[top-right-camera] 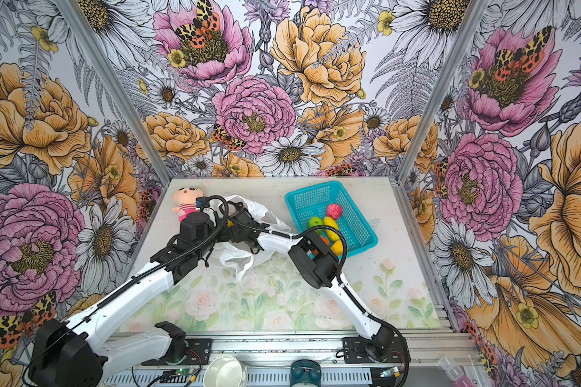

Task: Untie the knot of the plastic bag and take out the fruit
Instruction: Pick up the fruit from the plastic bag.

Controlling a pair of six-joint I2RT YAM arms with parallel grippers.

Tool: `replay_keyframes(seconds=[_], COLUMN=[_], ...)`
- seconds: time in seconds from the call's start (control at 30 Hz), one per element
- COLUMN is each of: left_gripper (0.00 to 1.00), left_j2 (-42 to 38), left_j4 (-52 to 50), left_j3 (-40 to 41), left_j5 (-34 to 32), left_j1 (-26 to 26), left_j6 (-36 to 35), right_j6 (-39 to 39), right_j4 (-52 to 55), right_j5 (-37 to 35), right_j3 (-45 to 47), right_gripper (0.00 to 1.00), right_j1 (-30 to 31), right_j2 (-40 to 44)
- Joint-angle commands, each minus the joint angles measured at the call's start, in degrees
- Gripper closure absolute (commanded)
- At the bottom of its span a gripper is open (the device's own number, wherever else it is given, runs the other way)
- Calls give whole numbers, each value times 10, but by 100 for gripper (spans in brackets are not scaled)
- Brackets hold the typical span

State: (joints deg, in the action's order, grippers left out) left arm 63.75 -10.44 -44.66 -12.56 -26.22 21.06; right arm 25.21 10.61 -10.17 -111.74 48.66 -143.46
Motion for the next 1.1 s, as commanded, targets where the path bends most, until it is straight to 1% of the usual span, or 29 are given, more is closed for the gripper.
replay_keyframes(seconds=[0.0,0.1,0.23,0.3,0.53,0.63,0.7,0.83,0.93,0.97,1.03,1.07], left_gripper=[100,100,100,100,100,100,100,100,100,100,100,100], left_j2=[1,0,3,4,3,5,7,7,7,6,6,5], left_j4=[11,11,11,12,12,13,13,13,13,13,13,13], left_j3=[-6,-6,-7,-7,-6,-4,-4,-5,-4,-4,-5,-5], left_j5=[19,17,16,17,14,14,14,15,16,16,17,16], left_j1=[-2,-2,1,0,2,3,4,5,5,5,5,5], left_j6=[3,1,1,1,1,3,2,3,3,2,3,3], right_j6=[27,22,-20,-62,-202,-308,-398,-536,-593,-608,-637,-652], right_j4=[17,17,17,18,18,18,18,18,19,19,19,19], right_j5=[22,28,29,36,28,60,85,121,137,139,130,122], right_j3=[-18,-19,-18,-19,17,34,52,83,82,77,63,57], right_gripper=[31,47,59,63,73,75,79,79,80,82,89,89], right_j1=[-6,-8,-9,-9,-8,-3,6,24,31,32,38,41], right_j2=[-24,-20,0,13,75,97,111,127,118,112,98,92])
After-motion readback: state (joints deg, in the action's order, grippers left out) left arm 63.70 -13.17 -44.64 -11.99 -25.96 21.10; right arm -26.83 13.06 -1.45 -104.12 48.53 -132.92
